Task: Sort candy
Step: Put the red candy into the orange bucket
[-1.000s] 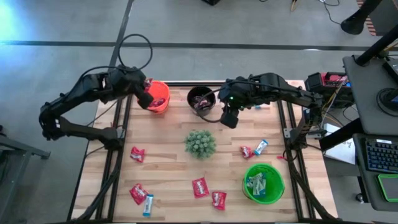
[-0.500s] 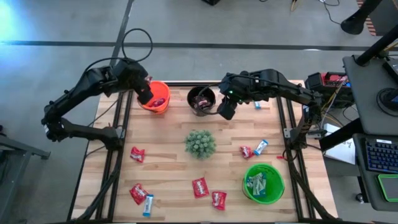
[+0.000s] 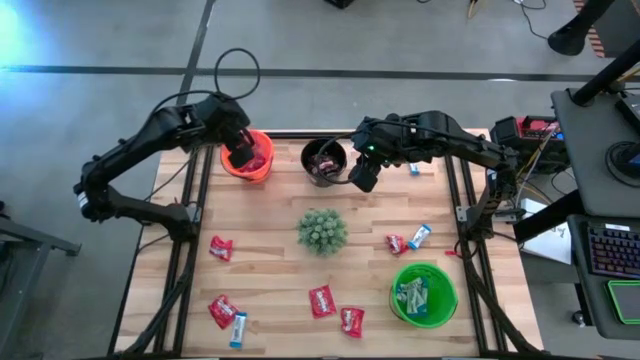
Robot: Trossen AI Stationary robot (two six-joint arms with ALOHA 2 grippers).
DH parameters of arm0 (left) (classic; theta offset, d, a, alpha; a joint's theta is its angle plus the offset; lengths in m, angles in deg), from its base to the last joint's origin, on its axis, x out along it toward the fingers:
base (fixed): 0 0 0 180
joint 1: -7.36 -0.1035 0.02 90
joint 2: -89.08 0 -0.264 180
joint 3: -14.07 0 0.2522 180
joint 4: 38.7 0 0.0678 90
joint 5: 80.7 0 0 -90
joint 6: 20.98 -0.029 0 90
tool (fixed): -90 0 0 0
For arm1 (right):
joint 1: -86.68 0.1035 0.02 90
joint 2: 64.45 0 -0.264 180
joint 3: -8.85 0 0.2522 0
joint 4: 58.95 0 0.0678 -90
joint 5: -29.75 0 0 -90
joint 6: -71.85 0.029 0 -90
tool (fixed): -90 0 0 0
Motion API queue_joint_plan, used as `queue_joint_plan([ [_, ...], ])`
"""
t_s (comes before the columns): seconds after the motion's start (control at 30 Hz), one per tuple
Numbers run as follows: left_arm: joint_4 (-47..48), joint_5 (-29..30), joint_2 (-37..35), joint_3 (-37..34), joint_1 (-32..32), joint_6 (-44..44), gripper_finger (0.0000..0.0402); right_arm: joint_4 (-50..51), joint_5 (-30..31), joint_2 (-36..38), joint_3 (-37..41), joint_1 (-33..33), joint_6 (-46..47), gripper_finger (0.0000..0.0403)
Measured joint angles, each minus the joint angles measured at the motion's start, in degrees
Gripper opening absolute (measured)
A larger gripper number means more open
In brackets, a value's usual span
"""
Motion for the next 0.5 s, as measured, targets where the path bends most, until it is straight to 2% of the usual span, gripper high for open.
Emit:
queue_joint_plan([
  [0.23, 0.0, 0.0, 0.6, 0.0, 0.0, 0.1, 0.0125, 1.7, 0.0, 0.0, 0.0, 0.0, 2.5, 0.0153],
  [0.5, 0.1, 0.0, -3.4, 0.0, 0.0, 0.2, 0.0131, 3.4, 0.0, 0.0, 2.4, 0.0, 7.7, 0.0153],
])
